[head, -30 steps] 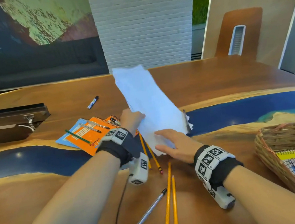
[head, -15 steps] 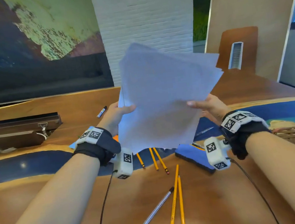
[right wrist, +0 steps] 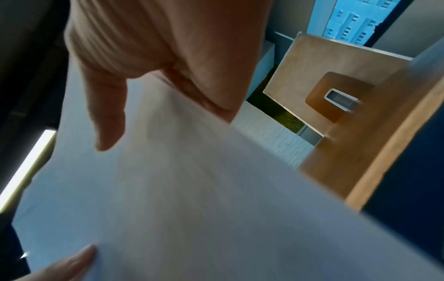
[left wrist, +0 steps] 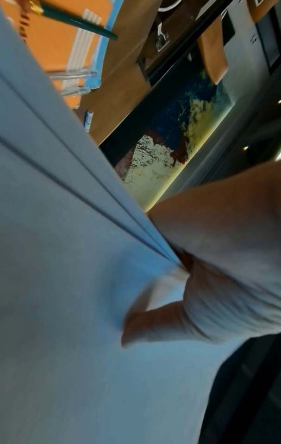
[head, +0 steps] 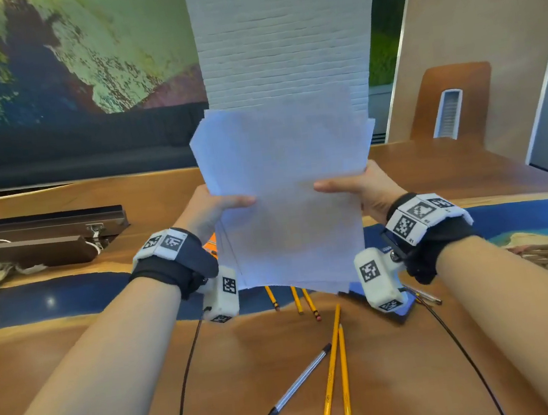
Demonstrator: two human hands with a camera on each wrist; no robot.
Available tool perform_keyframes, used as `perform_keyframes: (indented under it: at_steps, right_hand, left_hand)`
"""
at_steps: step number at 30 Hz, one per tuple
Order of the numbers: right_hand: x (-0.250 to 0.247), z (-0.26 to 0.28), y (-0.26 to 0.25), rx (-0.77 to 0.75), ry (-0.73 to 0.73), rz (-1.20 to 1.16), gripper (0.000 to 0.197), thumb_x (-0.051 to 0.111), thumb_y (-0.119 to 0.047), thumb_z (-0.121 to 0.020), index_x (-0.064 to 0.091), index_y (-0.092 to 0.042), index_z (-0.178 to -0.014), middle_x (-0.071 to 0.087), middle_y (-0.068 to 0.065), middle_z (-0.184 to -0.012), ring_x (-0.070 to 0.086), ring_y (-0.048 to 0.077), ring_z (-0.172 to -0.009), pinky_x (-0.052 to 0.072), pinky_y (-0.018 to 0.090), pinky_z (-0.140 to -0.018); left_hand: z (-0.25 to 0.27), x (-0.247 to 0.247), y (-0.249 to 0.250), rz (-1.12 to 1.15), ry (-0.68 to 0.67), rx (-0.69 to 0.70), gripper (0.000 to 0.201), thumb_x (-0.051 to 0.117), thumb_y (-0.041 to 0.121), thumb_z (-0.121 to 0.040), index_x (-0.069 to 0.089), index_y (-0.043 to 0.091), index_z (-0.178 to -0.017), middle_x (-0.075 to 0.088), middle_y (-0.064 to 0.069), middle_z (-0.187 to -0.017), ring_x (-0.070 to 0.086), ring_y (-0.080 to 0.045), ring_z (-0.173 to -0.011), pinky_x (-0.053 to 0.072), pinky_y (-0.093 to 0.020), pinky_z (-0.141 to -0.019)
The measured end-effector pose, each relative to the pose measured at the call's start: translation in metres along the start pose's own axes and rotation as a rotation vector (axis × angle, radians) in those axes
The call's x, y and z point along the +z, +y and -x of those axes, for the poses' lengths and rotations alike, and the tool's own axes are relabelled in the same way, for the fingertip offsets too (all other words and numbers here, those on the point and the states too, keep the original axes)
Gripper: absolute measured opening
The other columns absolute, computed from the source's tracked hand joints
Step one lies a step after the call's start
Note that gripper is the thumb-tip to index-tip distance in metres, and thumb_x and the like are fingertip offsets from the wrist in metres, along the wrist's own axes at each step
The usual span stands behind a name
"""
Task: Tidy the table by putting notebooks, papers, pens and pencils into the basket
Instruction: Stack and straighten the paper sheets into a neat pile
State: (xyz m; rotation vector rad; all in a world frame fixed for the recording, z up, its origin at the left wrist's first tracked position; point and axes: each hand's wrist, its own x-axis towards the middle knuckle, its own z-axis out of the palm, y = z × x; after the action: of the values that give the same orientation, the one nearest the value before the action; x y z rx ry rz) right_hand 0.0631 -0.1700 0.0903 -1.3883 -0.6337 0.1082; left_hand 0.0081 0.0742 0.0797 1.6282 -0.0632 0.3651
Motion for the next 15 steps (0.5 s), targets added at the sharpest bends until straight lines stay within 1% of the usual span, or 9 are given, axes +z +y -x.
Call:
perform_keyframes:
  at_steps: [2, 4, 6, 7, 9, 11, 13, 15]
  right_hand:
    - [0.002, -0.003, -0.006, -0.01, -0.009, 0.021, 0.039, 0.077, 0.006, -0.062, 0.068, -0.013, -0.095, 0.072, 0.004, -0.092, 0.069, 0.015, -0.083, 0.055, 0.026, -0.07]
    - [0.005, -0.001, -0.006, 0.013, -0.044, 0.04, 0.033, 0.072, 0.008, -0.069, 0.069, -0.01, -0.097, 0.073, 0.003, -0.091, 0.069, 0.016, -0.083, 0.056, 0.027, -0.071]
    - [0.01, 0.001, -0.002, 0.036, -0.081, 0.037, 0.035, 0.071, 0.008, -0.069, 0.068, -0.008, -0.1, 0.073, 0.002, -0.091, 0.069, 0.016, -0.083, 0.056, 0.027, -0.074]
    - [0.012, 0.002, 0.001, 0.048, -0.094, 0.031, 0.037, 0.072, 0.008, -0.068, 0.068, -0.008, -0.101, 0.073, 0.002, -0.091, 0.069, 0.015, -0.083, 0.056, 0.028, -0.074]
    - [0.022, 0.004, 0.003, 0.068, -0.133, 0.026, 0.043, 0.076, 0.004, -0.061, 0.068, -0.008, -0.102, 0.073, 0.005, -0.094, 0.07, 0.017, -0.085, 0.057, 0.029, -0.071]
    - [0.034, 0.004, -0.002, 0.076, -0.156, 0.004, 0.045, 0.076, 0.001, -0.059, 0.068, -0.006, -0.103, 0.072, 0.009, -0.096, 0.07, 0.019, -0.084, 0.057, 0.029, -0.068]
    - [0.047, 0.0, -0.013, 0.045, -0.108, -0.032, 0.042, 0.076, 0.001, -0.061, 0.068, -0.006, -0.102, 0.072, 0.011, -0.096, 0.07, 0.021, -0.082, 0.057, 0.031, -0.068]
    - [0.054, -0.005, -0.027, -0.025, -0.004, -0.061, 0.033, 0.077, -0.003, -0.061, 0.068, -0.008, -0.093, 0.073, 0.007, -0.088, 0.07, 0.019, -0.077, 0.058, 0.032, -0.071]
  left_hand:
    - [0.001, -0.008, 0.007, 0.036, 0.012, -0.007, 0.042, 0.077, 0.0, -0.059, 0.068, 0.011, -0.098, 0.074, -0.002, -0.093, 0.071, -0.017, -0.085, 0.055, -0.031, -0.073]
    - [0.005, -0.016, 0.01, 0.024, -0.032, 0.002, 0.042, 0.075, 0.001, -0.063, 0.067, 0.012, -0.103, 0.073, -0.003, -0.098, 0.071, -0.017, -0.087, 0.056, -0.027, -0.069]
    - [0.013, -0.023, 0.008, -0.008, -0.069, -0.006, 0.043, 0.074, -0.003, -0.069, 0.065, 0.015, -0.107, 0.073, 0.001, -0.1, 0.07, -0.015, -0.09, 0.055, -0.024, -0.069]
    - [0.018, -0.024, 0.006, -0.025, -0.083, -0.011, 0.044, 0.074, -0.003, -0.068, 0.065, 0.016, -0.107, 0.073, 0.002, -0.099, 0.07, -0.014, -0.091, 0.055, -0.024, -0.069]
    - [0.023, -0.025, 0.005, -0.048, -0.091, 0.001, 0.047, 0.075, 0.001, -0.063, 0.065, 0.016, -0.107, 0.073, 0.001, -0.101, 0.069, -0.014, -0.093, 0.055, -0.024, -0.071]
    - [0.025, -0.022, 0.013, -0.018, -0.057, 0.031, 0.047, 0.074, 0.003, -0.06, 0.066, 0.015, -0.105, 0.072, -0.003, -0.102, 0.069, -0.017, -0.094, 0.057, -0.028, -0.075]
    - [0.024, -0.021, 0.029, 0.032, 0.006, 0.052, 0.044, 0.076, 0.001, -0.061, 0.067, 0.014, -0.102, 0.071, -0.007, -0.104, 0.069, -0.021, -0.093, 0.057, -0.033, -0.077]
    - [0.024, -0.028, 0.046, 0.048, 0.068, 0.077, 0.036, 0.076, -0.003, -0.067, 0.068, 0.011, -0.099, 0.072, -0.006, -0.1, 0.07, -0.021, -0.091, 0.057, -0.033, -0.074]
